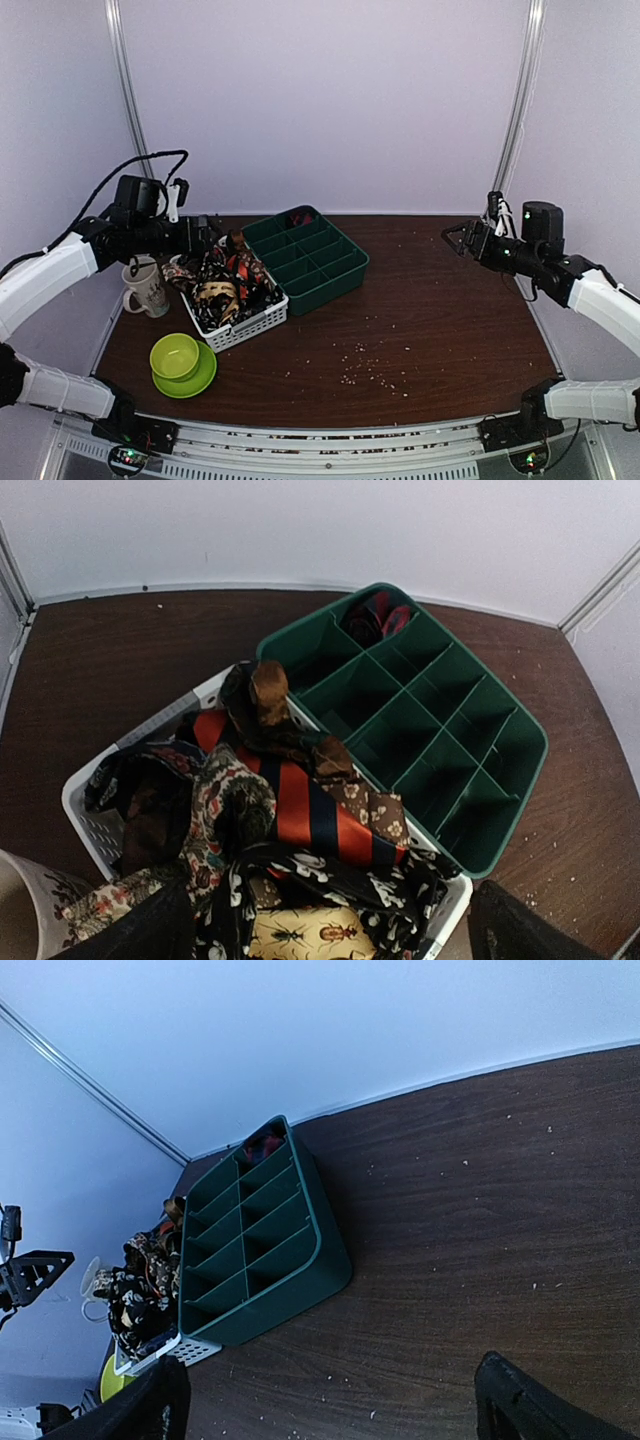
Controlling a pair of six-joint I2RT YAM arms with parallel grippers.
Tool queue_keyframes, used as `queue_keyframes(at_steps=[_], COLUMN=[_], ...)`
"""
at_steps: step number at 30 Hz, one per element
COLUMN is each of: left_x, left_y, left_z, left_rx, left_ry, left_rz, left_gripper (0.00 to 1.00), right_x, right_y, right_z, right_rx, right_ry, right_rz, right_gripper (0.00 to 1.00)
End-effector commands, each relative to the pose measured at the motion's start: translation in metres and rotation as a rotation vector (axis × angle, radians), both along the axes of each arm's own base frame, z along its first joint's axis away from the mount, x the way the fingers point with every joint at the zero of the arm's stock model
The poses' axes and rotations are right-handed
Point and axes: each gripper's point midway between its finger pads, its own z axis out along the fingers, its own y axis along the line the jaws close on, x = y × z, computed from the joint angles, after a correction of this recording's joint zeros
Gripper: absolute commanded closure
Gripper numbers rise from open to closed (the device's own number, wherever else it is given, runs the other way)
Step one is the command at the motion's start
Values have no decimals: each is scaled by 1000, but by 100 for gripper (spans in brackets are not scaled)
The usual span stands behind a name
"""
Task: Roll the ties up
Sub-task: Pick up the tie from the bin.
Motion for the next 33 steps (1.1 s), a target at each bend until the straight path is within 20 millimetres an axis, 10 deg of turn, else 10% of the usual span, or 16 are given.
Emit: queue_keyframes(at_steps=[1, 15, 33], left_x=[-17, -38, 6], left_y=[0, 21, 15], left_z=[-16, -70, -87], left_rx=[91, 361, 490], left_ry=[79, 290, 271], left_rz=[-37, -70, -87], left_gripper=[2, 17, 51], right_x=[-8, -15, -13], right_y=[10, 35, 48], right_z=[-5, -18, -25], right_rx=[4, 84, 188], right_ry=[-8, 25, 51], right_rz=[38, 150, 189], right_gripper=[1, 0, 1])
